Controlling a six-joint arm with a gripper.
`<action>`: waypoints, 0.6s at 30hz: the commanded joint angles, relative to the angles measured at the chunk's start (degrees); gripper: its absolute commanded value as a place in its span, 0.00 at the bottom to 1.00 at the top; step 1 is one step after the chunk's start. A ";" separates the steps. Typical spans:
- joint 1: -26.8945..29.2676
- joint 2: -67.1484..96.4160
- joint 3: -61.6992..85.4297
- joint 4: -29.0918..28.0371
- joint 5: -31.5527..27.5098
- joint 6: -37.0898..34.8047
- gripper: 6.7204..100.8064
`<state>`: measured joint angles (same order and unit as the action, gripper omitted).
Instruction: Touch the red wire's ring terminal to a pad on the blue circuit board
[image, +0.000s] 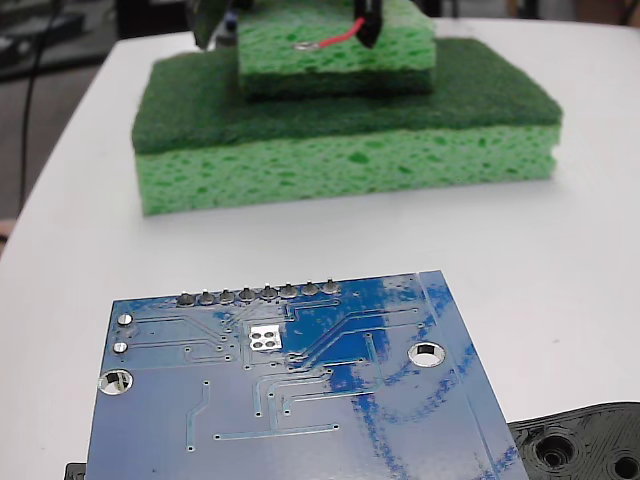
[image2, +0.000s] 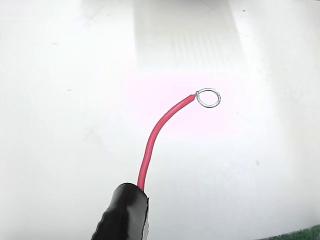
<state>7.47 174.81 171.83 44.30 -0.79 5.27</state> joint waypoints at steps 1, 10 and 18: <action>0.44 0.18 -0.26 -0.18 -0.35 0.00 0.99; 1.23 -12.48 -12.66 -1.23 0.44 -2.37 0.99; 6.59 -31.29 -26.37 -6.42 -7.29 -5.80 0.99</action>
<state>13.62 145.46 147.48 38.14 -6.50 -0.35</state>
